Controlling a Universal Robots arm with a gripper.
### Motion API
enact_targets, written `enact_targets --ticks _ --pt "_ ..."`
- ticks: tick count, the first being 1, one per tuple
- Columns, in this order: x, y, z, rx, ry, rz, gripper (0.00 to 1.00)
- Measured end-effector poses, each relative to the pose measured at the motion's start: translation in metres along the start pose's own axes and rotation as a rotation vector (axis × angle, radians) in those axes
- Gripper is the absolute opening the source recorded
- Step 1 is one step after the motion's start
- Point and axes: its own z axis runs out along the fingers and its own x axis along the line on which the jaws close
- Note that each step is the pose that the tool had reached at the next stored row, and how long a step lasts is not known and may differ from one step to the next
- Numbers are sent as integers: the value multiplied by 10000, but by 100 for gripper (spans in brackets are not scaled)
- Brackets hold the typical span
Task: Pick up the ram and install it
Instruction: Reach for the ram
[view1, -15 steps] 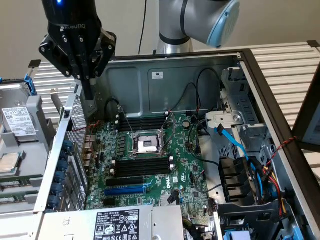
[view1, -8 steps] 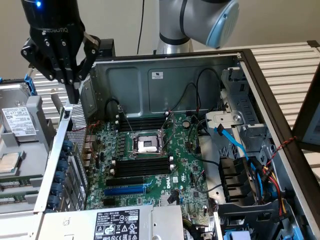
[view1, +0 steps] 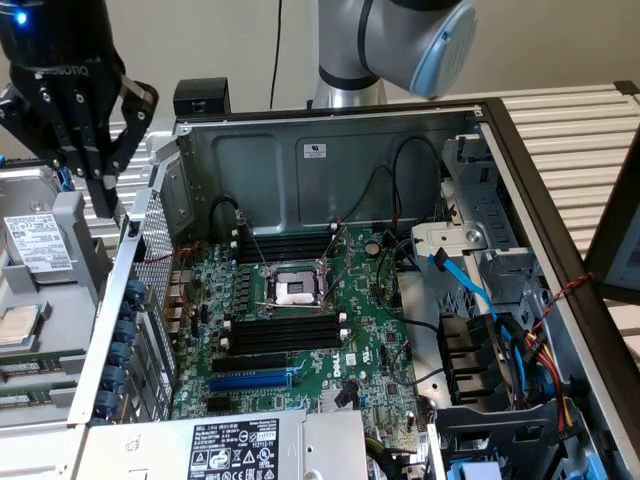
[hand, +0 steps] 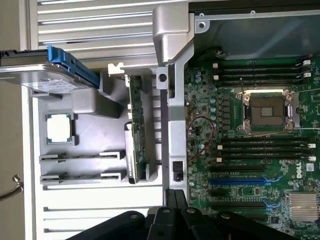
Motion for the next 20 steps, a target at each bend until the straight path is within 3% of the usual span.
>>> enact_targets --ticks 8,17,19,20 --pt "347 -42 97 14 188 10 10" --pt "701 -72 203 16 220 15 10" --pt "791 -79 225 19 267 17 10" --pt "834 -83 234 22 318 18 10"
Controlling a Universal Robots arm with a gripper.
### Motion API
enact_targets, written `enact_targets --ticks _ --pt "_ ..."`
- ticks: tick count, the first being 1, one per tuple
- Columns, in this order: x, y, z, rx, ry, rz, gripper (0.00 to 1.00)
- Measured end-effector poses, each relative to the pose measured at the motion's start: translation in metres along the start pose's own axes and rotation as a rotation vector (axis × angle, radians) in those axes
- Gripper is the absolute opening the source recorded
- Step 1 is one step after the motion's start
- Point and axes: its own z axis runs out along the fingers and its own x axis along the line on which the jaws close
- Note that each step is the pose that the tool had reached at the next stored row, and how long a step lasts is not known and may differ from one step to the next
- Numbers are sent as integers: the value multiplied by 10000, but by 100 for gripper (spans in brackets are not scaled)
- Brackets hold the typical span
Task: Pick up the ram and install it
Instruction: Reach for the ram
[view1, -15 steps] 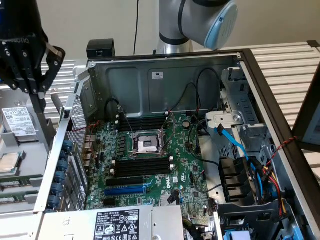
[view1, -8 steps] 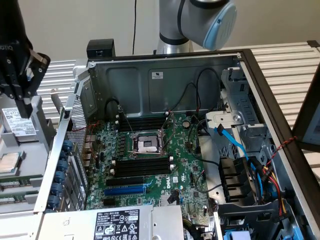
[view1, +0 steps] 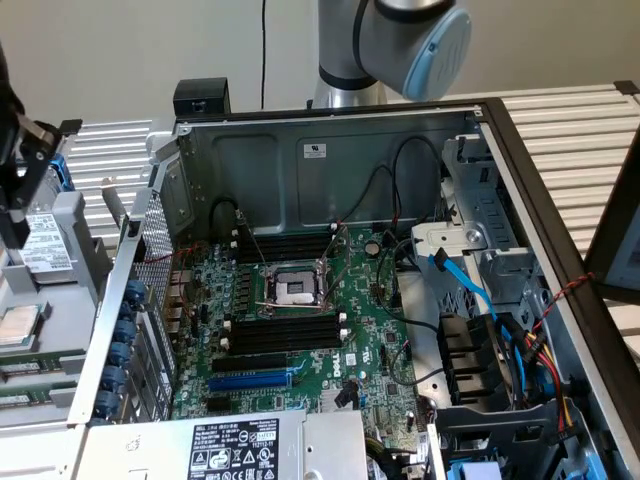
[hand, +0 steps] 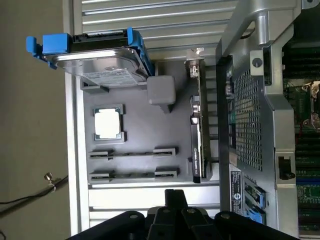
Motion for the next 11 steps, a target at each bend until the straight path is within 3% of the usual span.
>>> enact_targets --ticks 5,6,11 --pt "214 -17 43 28 384 20 10" --pt "258 -21 49 30 408 20 10" --pt "466 -45 98 32 409 -2 10"
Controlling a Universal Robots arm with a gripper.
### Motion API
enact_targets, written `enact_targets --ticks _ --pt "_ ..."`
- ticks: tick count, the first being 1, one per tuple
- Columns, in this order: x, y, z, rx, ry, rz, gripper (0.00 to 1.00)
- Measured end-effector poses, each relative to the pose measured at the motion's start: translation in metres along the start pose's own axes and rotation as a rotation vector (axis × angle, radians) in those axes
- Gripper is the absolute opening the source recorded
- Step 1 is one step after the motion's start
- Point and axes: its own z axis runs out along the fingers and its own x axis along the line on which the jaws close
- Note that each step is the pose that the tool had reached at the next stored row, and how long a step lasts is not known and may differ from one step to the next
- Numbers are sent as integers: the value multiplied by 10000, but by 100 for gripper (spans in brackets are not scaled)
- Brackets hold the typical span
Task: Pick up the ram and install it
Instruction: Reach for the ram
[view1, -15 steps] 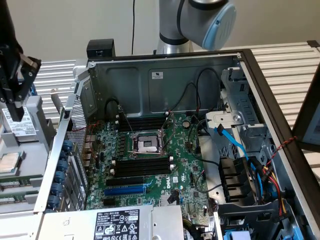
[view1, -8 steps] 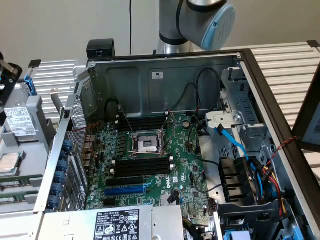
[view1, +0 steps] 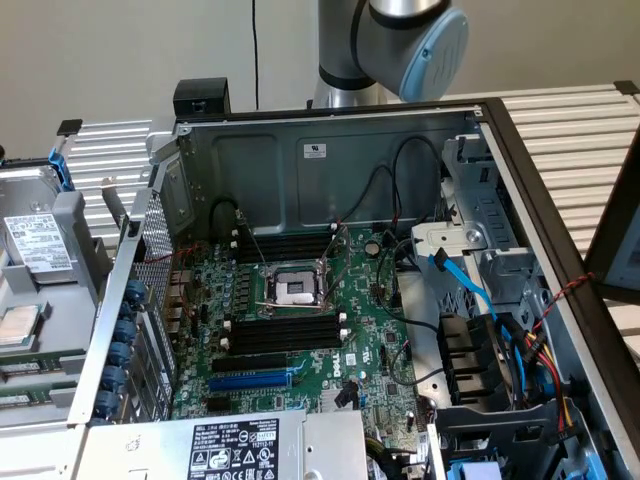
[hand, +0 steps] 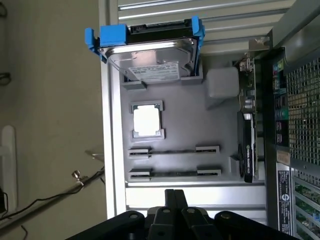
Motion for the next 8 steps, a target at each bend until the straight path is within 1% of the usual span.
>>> enact_targets --ticks 5,8 --pt "195 -22 114 2 1 -22 10" --pt "272 -30 179 5 3 -54 10"
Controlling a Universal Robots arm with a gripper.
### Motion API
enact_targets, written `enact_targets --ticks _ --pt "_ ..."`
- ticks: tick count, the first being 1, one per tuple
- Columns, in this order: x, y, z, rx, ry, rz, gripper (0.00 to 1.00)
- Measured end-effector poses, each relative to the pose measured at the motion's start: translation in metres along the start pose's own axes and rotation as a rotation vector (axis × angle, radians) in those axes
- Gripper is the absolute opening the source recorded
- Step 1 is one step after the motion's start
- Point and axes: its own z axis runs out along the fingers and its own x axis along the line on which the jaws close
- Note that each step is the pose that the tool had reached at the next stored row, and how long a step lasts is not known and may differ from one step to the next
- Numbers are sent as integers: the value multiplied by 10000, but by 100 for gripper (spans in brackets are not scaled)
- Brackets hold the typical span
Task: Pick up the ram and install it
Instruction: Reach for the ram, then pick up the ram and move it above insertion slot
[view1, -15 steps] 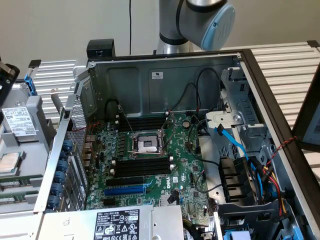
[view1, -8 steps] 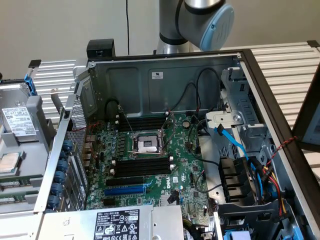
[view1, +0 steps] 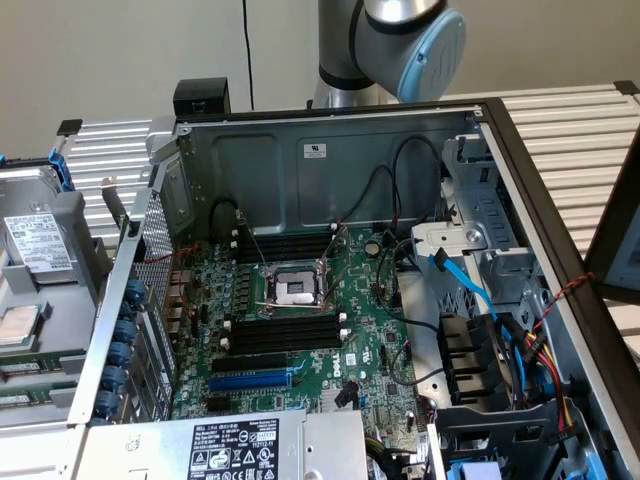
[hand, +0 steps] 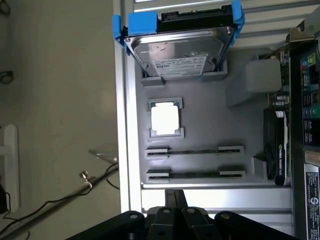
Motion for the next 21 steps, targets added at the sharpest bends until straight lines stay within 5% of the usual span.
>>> enact_targets --ticks 8,18,21 --pt "-1 -14 125 27 8 -219 10" --pt "-7 -25 164 92 29 -737 10" --pt "-8 -25 172 154 48 -1240 10"
